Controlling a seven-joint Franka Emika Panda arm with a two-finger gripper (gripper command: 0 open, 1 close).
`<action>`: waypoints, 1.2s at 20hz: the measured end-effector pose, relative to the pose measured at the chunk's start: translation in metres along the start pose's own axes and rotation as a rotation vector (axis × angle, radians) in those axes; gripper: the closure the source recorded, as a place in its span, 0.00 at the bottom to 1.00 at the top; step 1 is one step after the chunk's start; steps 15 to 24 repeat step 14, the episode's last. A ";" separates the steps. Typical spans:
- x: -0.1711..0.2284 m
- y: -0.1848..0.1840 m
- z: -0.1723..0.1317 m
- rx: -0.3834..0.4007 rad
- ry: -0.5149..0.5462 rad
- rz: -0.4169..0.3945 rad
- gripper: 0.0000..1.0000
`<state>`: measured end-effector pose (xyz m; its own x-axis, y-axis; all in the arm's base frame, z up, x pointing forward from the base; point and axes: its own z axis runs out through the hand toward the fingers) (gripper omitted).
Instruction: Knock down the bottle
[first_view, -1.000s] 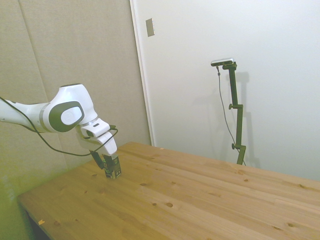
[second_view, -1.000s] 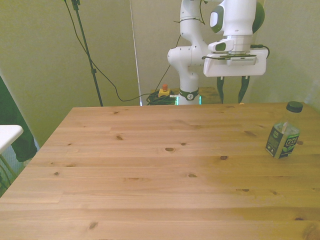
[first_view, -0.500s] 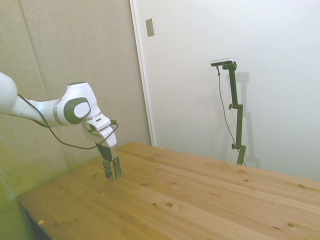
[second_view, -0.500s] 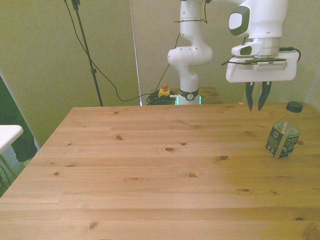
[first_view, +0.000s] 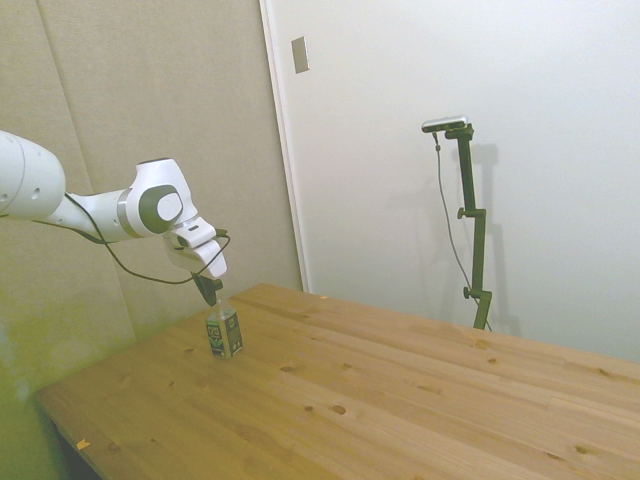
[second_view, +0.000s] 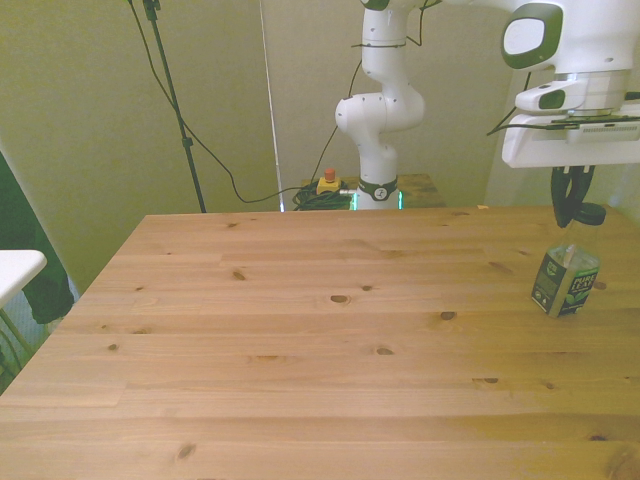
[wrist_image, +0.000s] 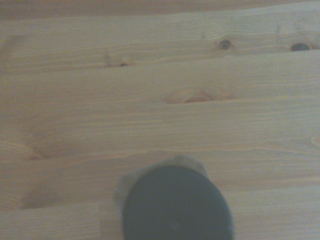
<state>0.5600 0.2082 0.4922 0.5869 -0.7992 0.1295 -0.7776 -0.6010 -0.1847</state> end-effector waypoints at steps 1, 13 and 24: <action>-0.002 -0.007 0.001 0.000 0.002 0.004 1.00; 0.031 -0.086 0.037 -0.001 0.052 0.080 1.00; 0.034 -0.088 0.039 0.000 0.055 0.083 1.00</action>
